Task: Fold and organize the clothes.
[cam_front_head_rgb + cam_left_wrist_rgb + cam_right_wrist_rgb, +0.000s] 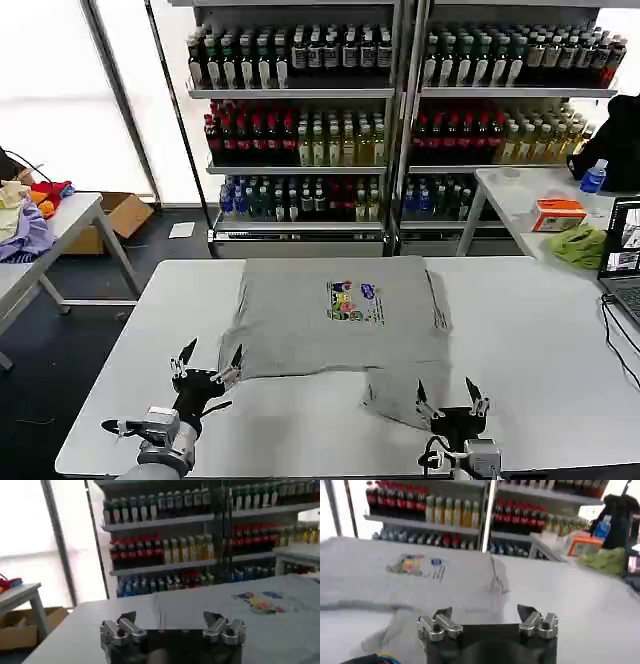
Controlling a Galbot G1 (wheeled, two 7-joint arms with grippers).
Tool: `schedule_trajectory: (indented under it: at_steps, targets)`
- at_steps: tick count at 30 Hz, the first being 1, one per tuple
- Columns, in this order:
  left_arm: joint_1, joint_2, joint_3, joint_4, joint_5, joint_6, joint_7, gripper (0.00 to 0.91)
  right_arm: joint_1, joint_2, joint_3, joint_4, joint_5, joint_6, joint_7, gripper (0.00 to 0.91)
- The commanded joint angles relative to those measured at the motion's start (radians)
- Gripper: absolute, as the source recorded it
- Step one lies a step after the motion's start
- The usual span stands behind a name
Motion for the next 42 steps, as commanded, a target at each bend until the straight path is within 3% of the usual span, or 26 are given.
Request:
schedule_trajectory:
  at_steps: [1, 26, 28, 29, 30, 31, 32, 33, 35, 36, 42]
  targets:
    - [-0.021, 0.02, 0.013, 0.076, -0.03, 0.102, 0.011, 0.907, -0.016, 0.003, -0.01, -0.02, 0.018, -0.01, 0.027, 0.907]
    - [-0.083, 0.056, 0.025, 0.14, -0.14, 0.159, 0.0, 0.907, -0.052, 0.032, -0.022, -0.024, 0.011, -0.005, 0.028, 0.907]
    - [-0.081, 0.058, 0.025, 0.139, -0.138, 0.159, 0.0, 0.877, -0.051, 0.036, -0.024, -0.036, 0.018, -0.001, 0.028, 0.907]
    - [-0.079, 0.06, 0.025, 0.14, -0.138, 0.159, -0.001, 0.776, -0.05, 0.038, -0.025, -0.042, 0.022, 0.001, 0.026, 0.907]
    - [-0.077, 0.063, 0.027, 0.142, -0.138, 0.159, -0.001, 0.595, -0.048, 0.039, -0.026, -0.05, 0.025, 0.003, 0.025, 0.907]
    - [-0.075, 0.065, 0.027, 0.143, -0.136, 0.159, -0.001, 0.292, -0.047, 0.04, -0.027, -0.055, 0.025, 0.004, 0.024, 0.907]
    - [-0.072, 0.067, 0.029, 0.144, -0.135, 0.16, -0.002, 0.181, -0.046, 0.041, -0.027, -0.061, 0.027, 0.007, 0.021, 0.867]
    - [-0.068, 0.07, 0.03, 0.145, -0.131, 0.16, -0.002, 0.06, -0.044, 0.042, -0.027, -0.068, 0.034, 0.012, 0.017, 0.433]
    - [-0.064, 0.072, 0.032, 0.145, -0.128, 0.16, -0.002, 0.04, -0.042, 0.042, -0.027, -0.079, 0.04, 0.017, 0.012, 0.04]
    - [-0.061, 0.074, 0.034, 0.145, -0.127, 0.16, -0.003, 0.01, -0.041, 0.043, -0.029, -0.086, 0.041, 0.021, 0.01, 0.0]
    - [-0.048, 0.076, 0.043, 0.142, -0.113, 0.16, -0.004, 0.01, -0.039, 0.044, -0.038, -0.118, 0.041, 0.075, -0.015, 0.0]
